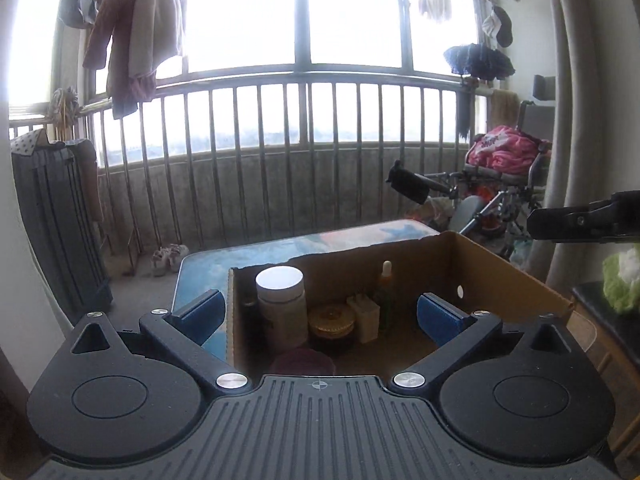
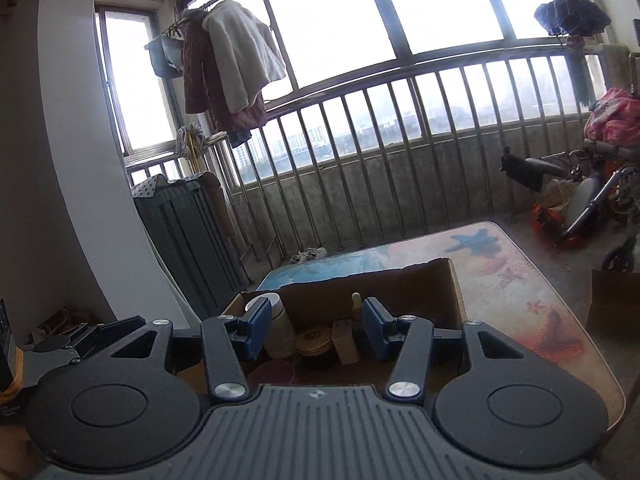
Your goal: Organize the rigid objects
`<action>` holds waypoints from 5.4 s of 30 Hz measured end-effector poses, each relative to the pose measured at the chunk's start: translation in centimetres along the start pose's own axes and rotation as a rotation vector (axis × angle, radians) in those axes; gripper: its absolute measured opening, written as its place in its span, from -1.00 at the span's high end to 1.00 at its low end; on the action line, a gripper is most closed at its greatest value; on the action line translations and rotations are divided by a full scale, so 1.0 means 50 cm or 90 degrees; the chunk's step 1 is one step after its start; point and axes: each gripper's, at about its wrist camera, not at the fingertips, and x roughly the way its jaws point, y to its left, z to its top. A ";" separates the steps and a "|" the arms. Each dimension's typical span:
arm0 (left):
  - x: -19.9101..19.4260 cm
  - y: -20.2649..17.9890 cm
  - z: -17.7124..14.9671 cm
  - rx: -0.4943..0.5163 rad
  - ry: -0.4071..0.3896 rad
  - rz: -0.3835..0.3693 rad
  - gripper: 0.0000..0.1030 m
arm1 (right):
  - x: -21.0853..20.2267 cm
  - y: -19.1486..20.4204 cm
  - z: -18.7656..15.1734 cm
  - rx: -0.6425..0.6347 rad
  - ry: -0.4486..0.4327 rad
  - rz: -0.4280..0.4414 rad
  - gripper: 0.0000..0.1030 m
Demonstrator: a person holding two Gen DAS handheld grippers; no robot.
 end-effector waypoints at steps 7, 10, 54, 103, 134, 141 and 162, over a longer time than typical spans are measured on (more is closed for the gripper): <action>0.003 0.003 -0.012 -0.002 0.023 0.010 -0.99 | 0.015 -0.008 -0.001 0.006 0.001 -0.005 -0.16; -0.002 -0.001 -0.009 0.006 0.023 0.018 -1.00 | 0.021 -0.003 -0.002 0.005 0.011 -0.014 -0.17; -0.035 -0.089 -0.003 0.020 0.030 0.050 -1.00 | 0.002 0.009 -0.032 0.007 0.032 -0.001 -0.39; -0.035 -0.097 -0.029 0.021 0.053 0.036 -1.00 | -0.013 0.027 -0.033 -0.029 0.027 -0.020 -0.47; -0.030 -0.116 -0.040 0.032 0.062 0.023 -1.00 | -0.005 0.023 -0.042 -0.047 0.041 -0.035 -0.67; -0.028 -0.120 -0.046 0.038 0.069 0.022 -1.00 | 0.000 0.020 -0.048 -0.055 0.049 -0.048 -0.76; -0.032 -0.124 -0.042 0.045 0.060 0.023 -1.00 | -0.003 0.023 -0.044 -0.057 0.047 -0.035 -0.87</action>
